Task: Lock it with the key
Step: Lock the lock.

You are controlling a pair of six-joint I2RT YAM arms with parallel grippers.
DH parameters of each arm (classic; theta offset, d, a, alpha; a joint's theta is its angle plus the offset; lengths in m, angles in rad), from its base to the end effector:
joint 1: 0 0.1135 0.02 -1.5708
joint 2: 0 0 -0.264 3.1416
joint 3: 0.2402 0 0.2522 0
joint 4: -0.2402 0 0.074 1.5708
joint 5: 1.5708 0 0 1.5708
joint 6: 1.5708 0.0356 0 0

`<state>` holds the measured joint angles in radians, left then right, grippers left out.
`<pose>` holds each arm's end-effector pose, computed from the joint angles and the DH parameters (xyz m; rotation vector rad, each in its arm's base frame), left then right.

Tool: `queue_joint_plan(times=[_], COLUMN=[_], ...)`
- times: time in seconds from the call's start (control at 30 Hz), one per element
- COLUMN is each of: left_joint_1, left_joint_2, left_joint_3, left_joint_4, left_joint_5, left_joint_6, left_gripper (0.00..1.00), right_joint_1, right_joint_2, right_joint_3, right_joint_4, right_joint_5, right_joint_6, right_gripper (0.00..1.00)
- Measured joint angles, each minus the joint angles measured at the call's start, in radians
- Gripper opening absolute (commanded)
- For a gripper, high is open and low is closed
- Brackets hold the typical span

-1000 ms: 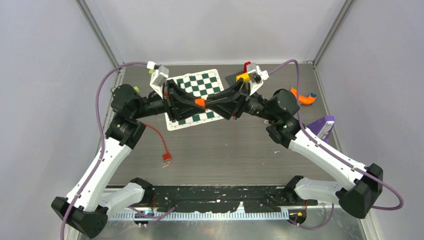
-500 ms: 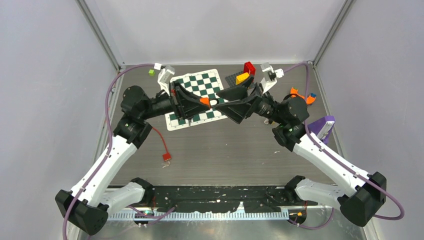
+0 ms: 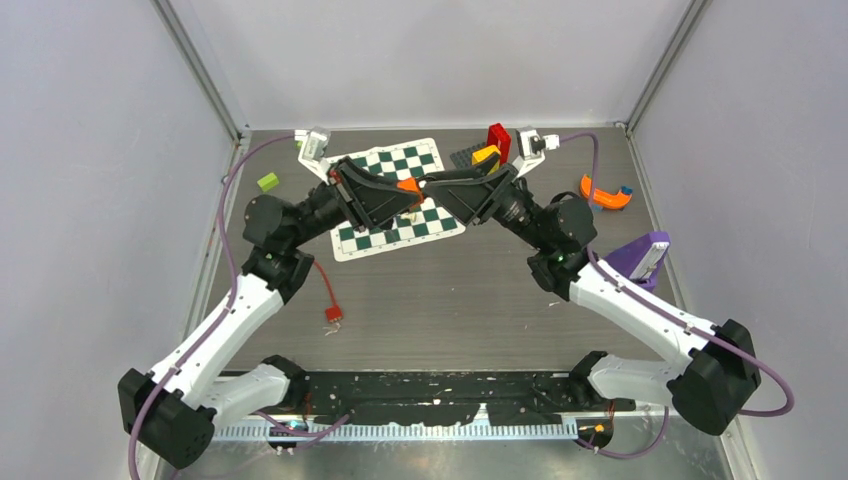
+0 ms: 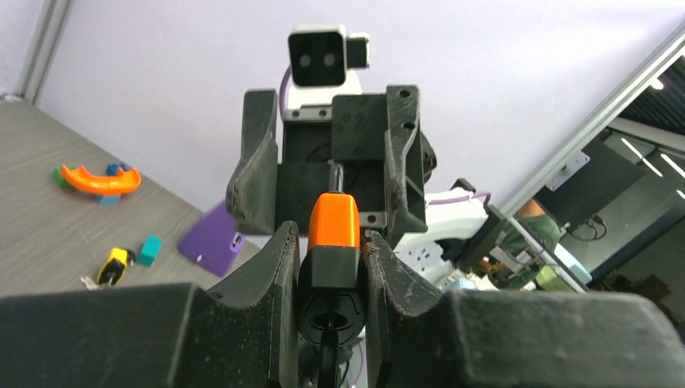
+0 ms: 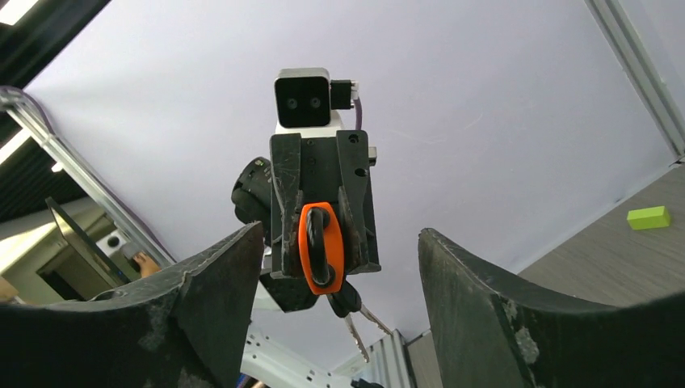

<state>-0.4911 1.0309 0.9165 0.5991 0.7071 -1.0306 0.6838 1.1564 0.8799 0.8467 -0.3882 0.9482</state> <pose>0.1866 -0.1260 0.4187 0.3855 1.3456 -1.6834 0.1898 0.1720 0.4037 -0.2532 1.1709 1.6538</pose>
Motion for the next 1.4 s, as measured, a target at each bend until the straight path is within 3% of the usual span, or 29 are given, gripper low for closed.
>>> queue_joint_plan(times=[0.13, 0.3, 0.7, 0.93, 1.03, 1.07, 1.1, 1.2, 1.23, 1.27, 1.4], left_joint_1=[-0.005, -0.005, -0.005, -0.005, 0.0, 0.0, 0.0, 0.0, 0.0, 0.0, 0.0], left_joint_2=[-0.006, -0.005, 0.006, 0.031, 0.049, 0.055, 0.058, 0.064, 0.067, 0.069, 0.089], left_joint_3=[-0.001, -0.001, -0.001, 0.001, 0.012, 0.016, 0.019, 0.026, 0.028, 0.029, 0.034], left_joint_4=[0.018, 0.018, 0.018, 0.018, 0.018, 0.02, 0.024, 0.029, 0.033, 0.034, 0.024], left_joint_5=[-0.061, -0.086, -0.097, -0.097, -0.103, -0.103, -0.105, -0.105, -0.105, -0.103, -0.084], left_joint_6=[-0.009, -0.006, -0.001, 0.003, -0.007, -0.012, -0.016, -0.03, -0.018, -0.012, -0.002], left_gripper=[0.0, 0.0, 0.0, 0.0, 0.0, 0.02, 0.12, 0.61, 0.87, 0.98, 1.0], right_joint_1=[0.031, 0.048, 0.054, 0.051, 0.036, 0.032, 0.027, 0.021, 0.021, 0.021, 0.019], right_joint_2=[0.008, 0.008, 0.027, 0.077, 0.099, 0.101, 0.103, 0.106, 0.106, 0.107, 0.107], right_joint_3=[0.004, 0.051, 0.131, 0.152, 0.153, 0.153, 0.152, 0.15, 0.149, 0.146, 0.139], right_joint_4=[0.002, -0.047, -0.15, -0.167, -0.144, -0.135, -0.129, -0.111, -0.109, -0.111, -0.115], right_joint_5=[0.06, 0.094, 0.09, 0.092, 0.1, 0.101, 0.1, 0.099, 0.099, 0.094, 0.086], right_joint_6=[0.024, 0.012, 0.017, 0.034, 0.063, 0.069, 0.076, 0.081, 0.084, 0.096, 0.112], right_gripper=[0.72, 0.52, 0.51, 0.19, 0.12, 0.08, 0.07, 0.05, 0.05, 0.05, 0.05])
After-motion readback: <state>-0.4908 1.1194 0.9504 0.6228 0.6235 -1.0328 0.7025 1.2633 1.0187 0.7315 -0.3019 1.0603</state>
